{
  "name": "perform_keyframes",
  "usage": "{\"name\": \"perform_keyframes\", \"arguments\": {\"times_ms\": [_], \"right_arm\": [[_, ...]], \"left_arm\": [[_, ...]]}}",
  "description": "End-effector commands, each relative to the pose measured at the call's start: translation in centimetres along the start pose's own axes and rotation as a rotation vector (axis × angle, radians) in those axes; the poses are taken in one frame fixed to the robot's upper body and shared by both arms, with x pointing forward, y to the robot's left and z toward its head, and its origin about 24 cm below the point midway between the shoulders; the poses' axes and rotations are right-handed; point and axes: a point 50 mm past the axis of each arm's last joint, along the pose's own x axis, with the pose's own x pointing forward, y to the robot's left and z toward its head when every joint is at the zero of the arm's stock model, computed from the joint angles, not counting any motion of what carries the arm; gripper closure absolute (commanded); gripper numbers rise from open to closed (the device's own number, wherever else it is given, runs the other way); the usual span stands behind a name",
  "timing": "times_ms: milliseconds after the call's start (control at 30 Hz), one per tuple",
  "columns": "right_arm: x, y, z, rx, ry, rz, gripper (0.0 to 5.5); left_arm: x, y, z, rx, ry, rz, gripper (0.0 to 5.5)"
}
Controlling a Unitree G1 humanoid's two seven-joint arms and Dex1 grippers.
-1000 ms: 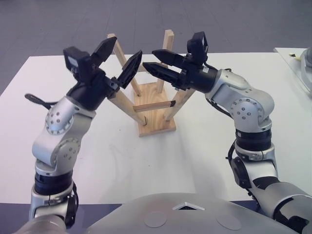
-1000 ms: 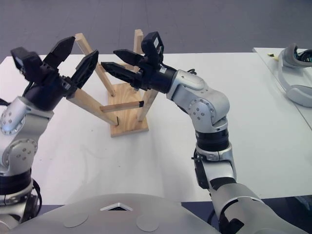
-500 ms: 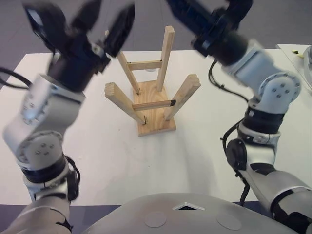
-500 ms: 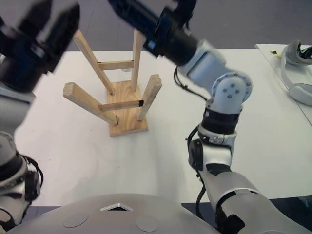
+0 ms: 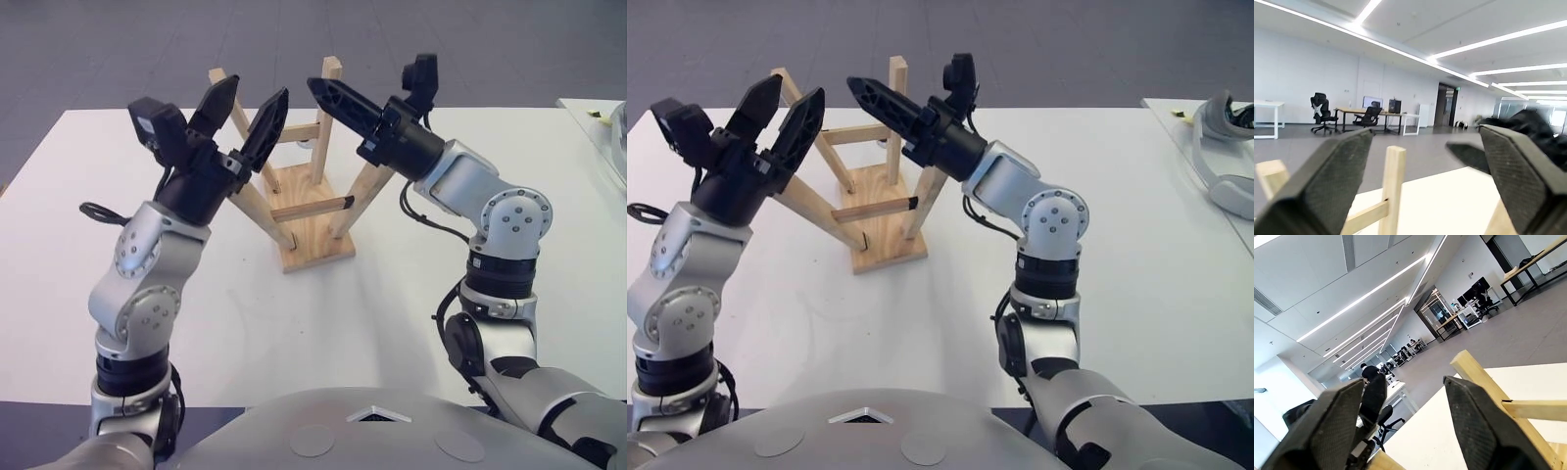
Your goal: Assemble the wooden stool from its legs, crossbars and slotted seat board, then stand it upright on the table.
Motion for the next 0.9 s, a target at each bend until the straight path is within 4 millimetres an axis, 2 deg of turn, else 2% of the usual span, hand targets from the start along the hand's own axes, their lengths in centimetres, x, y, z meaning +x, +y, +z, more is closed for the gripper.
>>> {"name": "perform_keyframes", "arguments": {"times_ms": [33,133,233,267,367,433,500,533,600,633,700,733,800,900], "right_arm": [[1.3,1.5,3.5,-0.050,-0.078,0.092,2.45],[1.4,1.4,7.7,-0.071,-0.205,0.088,2.45],[0.9,-0.1,9.5,-0.145,-0.240,-0.004,2.45],[0.5,-1.2,9.3,-0.221,-0.197,-0.068,2.45],[-1.9,-4.7,6.7,-0.446,0.044,-0.225,2.45],[-3.1,-5.4,5.7,-0.512,0.133,-0.222,2.45],[-3.5,-5.6,5.7,-0.519,0.135,-0.229,2.45],[-4.4,-6.3,5.6,-0.527,0.139,-0.280,2.45],[-6.6,-7.9,4.9,-0.515,0.144,-0.421,2.45],[-8.3,-8.9,4.2,-0.560,0.152,-0.538,2.45],[-11.1,-9.8,2.8,-0.629,0.088,-0.758,2.45],[-12.1,-9.5,2.1,-0.651,0.026,-0.858,2.45],[-13.1,-8.3,0.6,-0.679,-0.069,-0.994,2.45],[-12.3,-6.4,-0.9,-0.704,-0.107,-1.032,2.45]], "left_arm": [[1.6,0.9,2.9,0.052,-0.030,-0.003,1.50],[1.8,0.3,6.8,0.054,-0.189,-0.021,1.50],[1.3,-0.1,7.8,0.044,-0.227,-0.019,1.50],[0.8,0.1,7.8,0.050,-0.220,0.005,1.50],[-2.1,2.2,6.8,0.111,-0.146,0.176,1.50],[-4.5,3.8,5.7,0.182,-0.061,0.319,1.50],[-6.9,5.0,4.9,0.224,-0.015,0.477,1.50],[-8.3,5.5,4.2,0.235,0.009,0.570,1.50],[-10.8,5.6,2.7,0.261,0.077,0.711,1.50],[-12.0,5.4,1.5,0.258,0.113,0.791,1.50],[-14.3,4.2,-0.9,0.257,0.163,0.960,1.50],[-14.7,3.2,-2.0,0.255,0.184,1.001,1.50],[-14.2,2.0,-2.7,0.245,0.145,1.016,1.50],[-12.3,1.4,-2.8,0.266,0.111,0.906,1.50]]}}
